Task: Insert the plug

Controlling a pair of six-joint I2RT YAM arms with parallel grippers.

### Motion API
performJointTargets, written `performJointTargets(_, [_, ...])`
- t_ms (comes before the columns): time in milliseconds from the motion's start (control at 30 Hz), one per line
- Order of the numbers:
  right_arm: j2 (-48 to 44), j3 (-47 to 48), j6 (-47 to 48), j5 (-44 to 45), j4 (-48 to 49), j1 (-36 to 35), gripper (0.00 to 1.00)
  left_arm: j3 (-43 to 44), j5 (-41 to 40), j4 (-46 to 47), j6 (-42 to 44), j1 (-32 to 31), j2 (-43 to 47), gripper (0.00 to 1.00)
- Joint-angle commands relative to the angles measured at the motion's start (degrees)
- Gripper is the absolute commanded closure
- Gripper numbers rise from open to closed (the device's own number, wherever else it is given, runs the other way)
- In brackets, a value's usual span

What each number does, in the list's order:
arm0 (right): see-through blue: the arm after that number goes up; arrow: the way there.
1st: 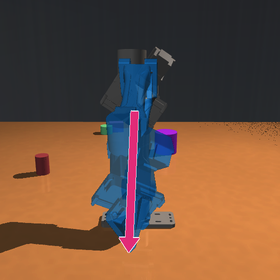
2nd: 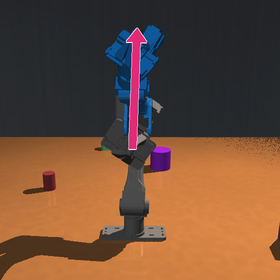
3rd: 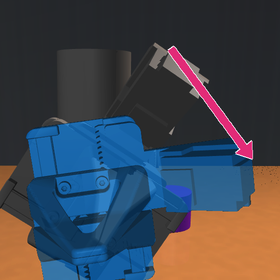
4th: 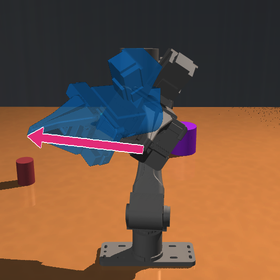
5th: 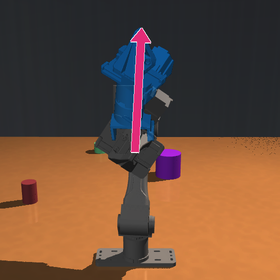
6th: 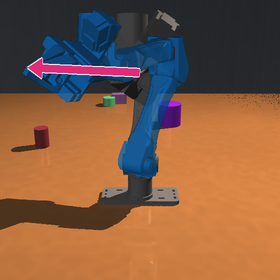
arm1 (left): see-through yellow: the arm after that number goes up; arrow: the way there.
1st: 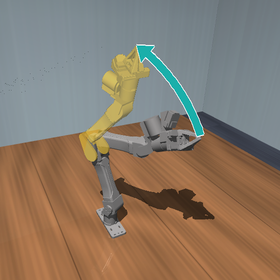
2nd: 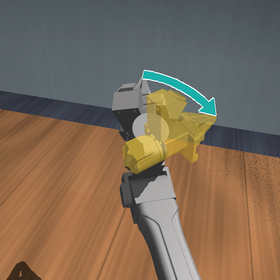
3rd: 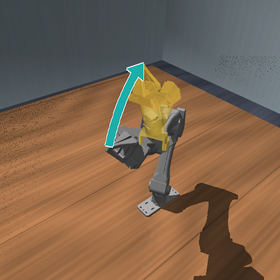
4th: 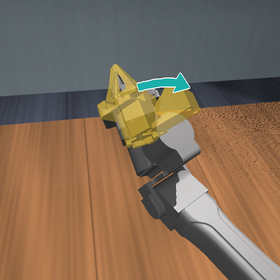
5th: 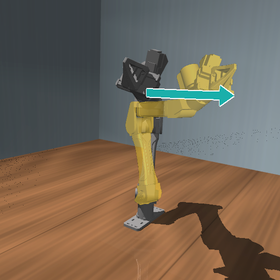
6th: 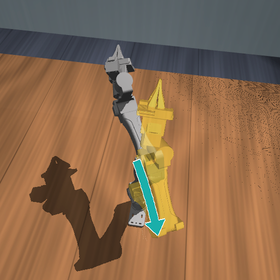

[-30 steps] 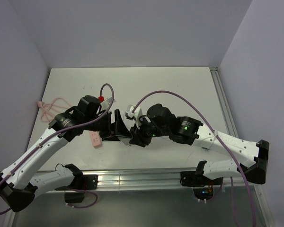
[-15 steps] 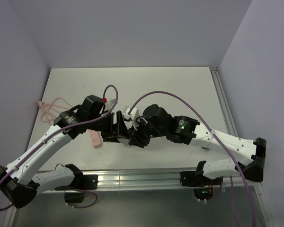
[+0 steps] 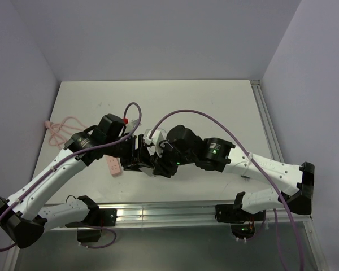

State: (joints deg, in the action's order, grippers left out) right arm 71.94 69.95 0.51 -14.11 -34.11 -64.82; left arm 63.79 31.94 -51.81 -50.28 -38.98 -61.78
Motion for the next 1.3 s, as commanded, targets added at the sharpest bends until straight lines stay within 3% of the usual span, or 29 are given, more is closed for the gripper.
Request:
performJointTargets(0, [0.0,5.1,0.7,1.1,5.7,-0.7,1.0,-0.8,2.1,-0.8,0.8,-0.3,-0.4,0.59])
performJointTargets(100, [0.4,5.3,0.1,2.4,5.8,-0.8,1.0,-1.5,3.6,0.8,-0.6,-0.2,0.0,1.0])
performJointTargets(133, [0.4,5.1,-0.3,4.0,6.1,-0.8,1.0,-1.6,3.5,1.2,-0.8,-0.2,0.5,1.0])
performJointTargets(233, [-0.7,3.6,-2.7,7.3,7.3,-0.8,0.59,-1.3,0.5,1.5,-1.1,-0.2,1.9,1.0])
performJointTargets(267, [-2.2,2.9,-3.3,8.4,8.1,-0.7,0.39,-1.2,-3.0,0.9,-0.8,-0.2,2.1,1.0])
performJointTargets(333, [-4.5,0.4,-5.2,10.5,8.8,-0.6,0.24,-1.0,-6.5,-0.8,0.1,0.1,2.4,1.0])
performJointTargets(367, [-7.3,-0.7,-6.0,12.4,9.6,-0.4,0.11,-1.1,-10.1,-1.1,0.4,0.4,2.8,1.0])
performJointTargets(433, [-10.6,-3.9,-8.1,13.8,9.7,0.0,0.01,-1.6,-13.9,-1.5,0.4,0.9,4.2,1.0])
performJointTargets(700, [-26.8,-14.0,-15.1,19.1,7.6,2.5,0.0,-0.2,-37.1,-10.5,4.3,3.5,3.8,1.0])
performJointTargets(933, [-33.7,-23.4,-18.0,16.9,14.7,2.5,0.01,-6.7,-38.9,-6.5,5.1,11.0,5.4,1.0])
performJointTargets(1267, [-31.4,-26.6,-17.2,14.4,17.5,2.6,0.02,-11.1,-45.6,-0.8,4.0,12.5,0.0,1.0])
